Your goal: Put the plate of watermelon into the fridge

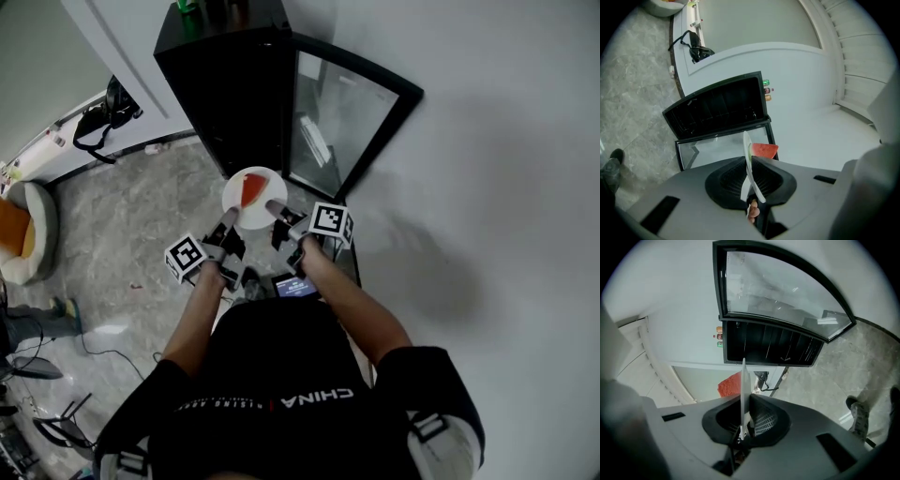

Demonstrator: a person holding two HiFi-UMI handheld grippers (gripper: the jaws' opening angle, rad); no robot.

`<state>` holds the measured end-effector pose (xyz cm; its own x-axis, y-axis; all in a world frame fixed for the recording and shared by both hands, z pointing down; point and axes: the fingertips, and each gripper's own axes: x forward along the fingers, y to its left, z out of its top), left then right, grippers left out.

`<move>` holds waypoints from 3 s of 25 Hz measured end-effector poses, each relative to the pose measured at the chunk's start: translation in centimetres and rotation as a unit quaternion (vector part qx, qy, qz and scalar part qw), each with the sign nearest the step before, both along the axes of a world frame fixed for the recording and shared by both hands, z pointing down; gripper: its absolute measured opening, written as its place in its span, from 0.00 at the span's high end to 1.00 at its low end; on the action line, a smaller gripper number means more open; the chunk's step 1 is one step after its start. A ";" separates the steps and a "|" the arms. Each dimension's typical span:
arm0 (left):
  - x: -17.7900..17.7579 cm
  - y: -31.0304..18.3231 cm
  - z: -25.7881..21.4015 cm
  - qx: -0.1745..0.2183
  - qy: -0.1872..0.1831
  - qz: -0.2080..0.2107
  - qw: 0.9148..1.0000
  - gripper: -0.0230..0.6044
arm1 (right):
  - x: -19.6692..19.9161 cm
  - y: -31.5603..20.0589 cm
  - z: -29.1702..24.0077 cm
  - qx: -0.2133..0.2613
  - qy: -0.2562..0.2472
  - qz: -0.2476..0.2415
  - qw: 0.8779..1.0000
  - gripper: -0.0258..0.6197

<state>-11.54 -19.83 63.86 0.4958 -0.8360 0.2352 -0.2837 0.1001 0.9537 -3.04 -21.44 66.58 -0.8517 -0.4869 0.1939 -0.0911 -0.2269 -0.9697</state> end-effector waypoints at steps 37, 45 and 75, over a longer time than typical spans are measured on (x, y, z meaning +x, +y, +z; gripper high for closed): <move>2.1 -0.2 -4.3 0.047 0.012 0.032 0.998 0.91 | 2.2 0.2 -4.6 0.051 0.019 0.034 0.998 0.92; 1.0 -0.4 -3.7 0.049 0.009 0.010 0.999 0.91 | 1.2 -0.3 -4.2 0.053 0.014 0.016 0.998 0.92; 1.4 -0.6 -2.1 0.053 -0.019 0.048 0.997 0.91 | 1.5 -0.2 -2.4 0.062 -0.001 0.040 0.997 0.92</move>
<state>-10.17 -20.39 61.80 0.5675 -0.8058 0.1691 -0.3234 -0.0293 0.9458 -1.53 -21.64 64.20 -0.8094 -0.5734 0.1267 -0.0754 -0.1126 -0.9908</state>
